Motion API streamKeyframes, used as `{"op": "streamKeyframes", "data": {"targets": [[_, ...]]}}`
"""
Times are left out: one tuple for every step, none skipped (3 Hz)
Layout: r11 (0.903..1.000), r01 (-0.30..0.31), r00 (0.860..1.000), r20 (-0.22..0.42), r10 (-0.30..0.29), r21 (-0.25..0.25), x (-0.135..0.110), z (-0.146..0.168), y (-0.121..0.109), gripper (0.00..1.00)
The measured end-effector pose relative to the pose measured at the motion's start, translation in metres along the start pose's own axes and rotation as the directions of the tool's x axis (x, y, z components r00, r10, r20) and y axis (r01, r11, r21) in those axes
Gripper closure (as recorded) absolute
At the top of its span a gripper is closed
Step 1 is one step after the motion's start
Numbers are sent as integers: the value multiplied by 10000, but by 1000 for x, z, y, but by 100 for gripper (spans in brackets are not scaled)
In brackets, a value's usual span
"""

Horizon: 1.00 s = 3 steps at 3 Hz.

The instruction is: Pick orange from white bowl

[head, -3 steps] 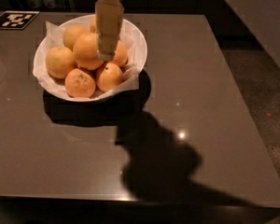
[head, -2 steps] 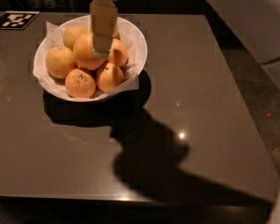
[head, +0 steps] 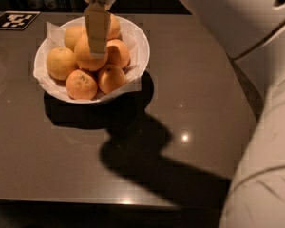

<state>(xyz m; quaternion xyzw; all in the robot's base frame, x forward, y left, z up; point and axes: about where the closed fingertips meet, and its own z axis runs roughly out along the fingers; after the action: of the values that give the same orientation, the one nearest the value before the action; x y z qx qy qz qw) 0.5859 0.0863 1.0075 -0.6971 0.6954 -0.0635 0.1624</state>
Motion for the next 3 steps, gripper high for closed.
{"op": "streamKeyframes", "data": {"targets": [[9998,131,9999,-106,-132,-122,-8,11,-4,18],[9991,325,9993,-175,-329,-255,-16,20,-4,25],[9975,484,9984,-253,-497,-525,-21,33,-1,25]]}}
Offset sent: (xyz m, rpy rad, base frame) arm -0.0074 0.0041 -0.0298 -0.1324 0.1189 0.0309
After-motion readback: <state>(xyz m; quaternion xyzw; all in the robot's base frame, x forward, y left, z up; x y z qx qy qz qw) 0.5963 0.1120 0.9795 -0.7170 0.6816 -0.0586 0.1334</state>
